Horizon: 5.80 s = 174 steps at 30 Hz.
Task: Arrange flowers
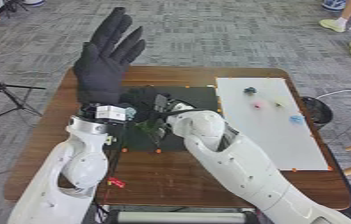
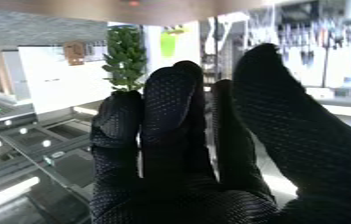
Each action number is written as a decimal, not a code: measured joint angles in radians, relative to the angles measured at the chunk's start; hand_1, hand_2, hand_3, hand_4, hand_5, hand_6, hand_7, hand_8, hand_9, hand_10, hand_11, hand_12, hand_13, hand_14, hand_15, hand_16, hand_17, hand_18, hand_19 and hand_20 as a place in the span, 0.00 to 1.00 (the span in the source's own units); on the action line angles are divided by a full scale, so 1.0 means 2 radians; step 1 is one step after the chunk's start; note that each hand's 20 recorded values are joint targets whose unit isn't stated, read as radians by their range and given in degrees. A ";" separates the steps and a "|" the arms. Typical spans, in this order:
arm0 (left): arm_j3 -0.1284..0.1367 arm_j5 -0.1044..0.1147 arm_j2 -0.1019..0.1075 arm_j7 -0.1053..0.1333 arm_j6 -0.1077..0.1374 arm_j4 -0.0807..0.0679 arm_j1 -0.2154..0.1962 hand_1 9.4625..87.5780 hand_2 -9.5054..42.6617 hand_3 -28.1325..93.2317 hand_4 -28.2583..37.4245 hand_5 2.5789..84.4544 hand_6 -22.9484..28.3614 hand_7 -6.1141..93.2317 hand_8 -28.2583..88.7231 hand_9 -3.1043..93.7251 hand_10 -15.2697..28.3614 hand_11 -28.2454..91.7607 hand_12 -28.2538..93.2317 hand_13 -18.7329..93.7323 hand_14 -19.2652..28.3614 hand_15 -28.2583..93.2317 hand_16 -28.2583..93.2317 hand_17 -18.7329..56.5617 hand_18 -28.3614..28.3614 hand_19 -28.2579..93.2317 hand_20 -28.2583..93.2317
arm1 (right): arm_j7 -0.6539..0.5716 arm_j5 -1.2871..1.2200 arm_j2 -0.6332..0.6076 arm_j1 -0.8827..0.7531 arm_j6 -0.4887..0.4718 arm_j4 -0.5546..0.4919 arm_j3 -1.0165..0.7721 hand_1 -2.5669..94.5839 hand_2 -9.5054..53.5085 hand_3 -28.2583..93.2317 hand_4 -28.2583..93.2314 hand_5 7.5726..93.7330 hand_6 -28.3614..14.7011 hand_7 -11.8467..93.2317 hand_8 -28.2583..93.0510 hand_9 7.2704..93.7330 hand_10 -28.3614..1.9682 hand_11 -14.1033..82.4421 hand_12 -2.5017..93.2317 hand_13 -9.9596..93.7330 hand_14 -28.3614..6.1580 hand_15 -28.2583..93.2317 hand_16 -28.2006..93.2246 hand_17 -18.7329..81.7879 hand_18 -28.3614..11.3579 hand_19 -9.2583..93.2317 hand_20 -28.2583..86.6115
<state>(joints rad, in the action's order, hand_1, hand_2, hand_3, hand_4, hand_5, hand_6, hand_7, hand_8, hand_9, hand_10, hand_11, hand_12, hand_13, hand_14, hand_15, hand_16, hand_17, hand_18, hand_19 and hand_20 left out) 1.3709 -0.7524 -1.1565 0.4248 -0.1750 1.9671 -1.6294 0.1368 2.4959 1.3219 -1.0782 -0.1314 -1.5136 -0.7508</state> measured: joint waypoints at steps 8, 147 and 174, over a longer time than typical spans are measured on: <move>0.024 0.005 0.003 -0.007 0.006 0.011 -0.052 0.18 0.07 0.79 0.00 0.27 0.50 0.28 0.14 0.24 0.59 0.35 0.38 0.33 0.72 0.32 0.29 0.05 0.86 0.55 0.29 | -0.079 -0.048 -0.082 -0.046 0.009 -0.124 -0.036 0.35 0.00 0.91 0.00 0.37 0.63 0.32 0.13 0.43 0.54 0.44 0.24 0.60 0.54 0.88 0.42 0.49 0.25 0.94 0.68; 0.085 0.002 -0.010 -0.038 0.061 0.021 -0.204 0.18 0.07 0.79 0.00 0.27 0.49 0.29 0.14 0.24 0.58 0.36 0.37 0.32 0.72 0.32 0.29 0.05 0.86 0.55 0.30 | -0.355 -0.031 -0.259 -0.218 -0.235 -0.144 -0.301 0.54 0.00 0.87 0.00 0.72 0.69 0.51 0.25 0.87 0.73 0.35 0.51 0.74 0.63 0.87 0.45 0.55 0.23 0.97 0.64; 0.090 0.002 -0.009 -0.032 0.060 0.021 -0.209 0.18 0.07 0.79 0.00 0.27 0.49 0.29 0.14 0.24 0.59 0.36 0.37 0.32 0.72 0.32 0.29 0.05 0.85 0.55 0.29 | -0.331 -0.048 -0.261 -0.232 -0.166 -0.183 -0.303 0.40 0.00 0.86 0.00 0.50 0.52 0.30 0.15 0.54 0.49 0.43 0.25 0.68 0.56 0.89 0.46 0.51 0.20 0.97 0.67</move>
<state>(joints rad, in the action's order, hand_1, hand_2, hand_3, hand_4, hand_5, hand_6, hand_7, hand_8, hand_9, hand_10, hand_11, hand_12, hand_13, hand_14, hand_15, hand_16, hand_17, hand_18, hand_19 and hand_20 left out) 1.5515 -0.7490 -1.1755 0.3605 -0.0548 2.0094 -2.0473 -0.5256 2.3995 0.7991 -1.5413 -0.4636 -1.8801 -1.3568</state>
